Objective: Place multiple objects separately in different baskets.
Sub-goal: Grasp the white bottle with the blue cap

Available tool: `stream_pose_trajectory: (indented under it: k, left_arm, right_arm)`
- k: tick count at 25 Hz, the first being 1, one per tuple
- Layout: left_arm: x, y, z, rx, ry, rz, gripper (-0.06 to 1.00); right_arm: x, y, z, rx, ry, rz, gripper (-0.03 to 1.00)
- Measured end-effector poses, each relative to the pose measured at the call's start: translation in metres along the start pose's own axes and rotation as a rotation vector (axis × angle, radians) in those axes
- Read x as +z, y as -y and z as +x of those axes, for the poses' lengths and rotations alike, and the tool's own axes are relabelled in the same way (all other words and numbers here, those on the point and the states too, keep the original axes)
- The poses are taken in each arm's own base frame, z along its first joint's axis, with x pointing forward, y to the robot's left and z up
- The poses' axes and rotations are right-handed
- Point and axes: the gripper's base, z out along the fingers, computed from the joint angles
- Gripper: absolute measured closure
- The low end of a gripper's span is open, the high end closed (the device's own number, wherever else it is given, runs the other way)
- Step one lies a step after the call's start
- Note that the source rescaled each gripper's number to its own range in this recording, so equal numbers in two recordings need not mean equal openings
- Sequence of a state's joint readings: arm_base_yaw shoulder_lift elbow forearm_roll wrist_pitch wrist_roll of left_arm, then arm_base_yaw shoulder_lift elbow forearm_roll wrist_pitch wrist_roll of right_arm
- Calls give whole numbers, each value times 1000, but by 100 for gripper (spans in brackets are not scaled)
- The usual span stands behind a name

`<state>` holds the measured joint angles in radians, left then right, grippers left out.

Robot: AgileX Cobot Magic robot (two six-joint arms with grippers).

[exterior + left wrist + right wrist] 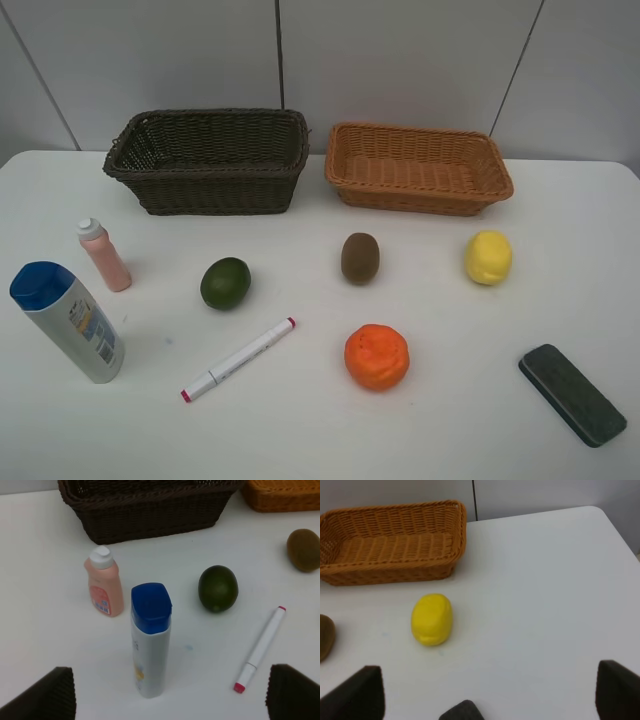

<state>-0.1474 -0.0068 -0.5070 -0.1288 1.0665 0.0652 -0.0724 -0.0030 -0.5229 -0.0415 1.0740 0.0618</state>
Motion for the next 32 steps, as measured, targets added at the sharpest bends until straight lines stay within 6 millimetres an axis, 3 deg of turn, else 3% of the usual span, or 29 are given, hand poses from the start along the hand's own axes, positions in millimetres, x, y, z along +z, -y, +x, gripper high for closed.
stream_pose_trajectory:
  k: [10, 13, 18, 23, 28, 32]
  left_arm:
    - [0, 0, 0, -9, 0, 0, -6]
    - [8, -1, -4, -27, -56, 0, -6]
    - [48, -6, -19, -79, -329, -6, -6]
    - [94, -11, -48, -156, -564, -25, -6]
    - [148, -16, -75, -209, -738, -40, -6]
    - [192, -19, -81, -210, -862, -35, -6]
  right_arm:
    - [0, 0, 0, 0, 0, 0, -3]
    - [0, 0, 0, 0, 0, 0, -3]
    - [0, 0, 0, 0, 0, 0, -3]
    - [0, 0, 0, 0, 0, 0, -3]
    - [0, 0, 0, 0, 0, 0, -3]
    - [0, 0, 0, 0, 0, 0, -3]
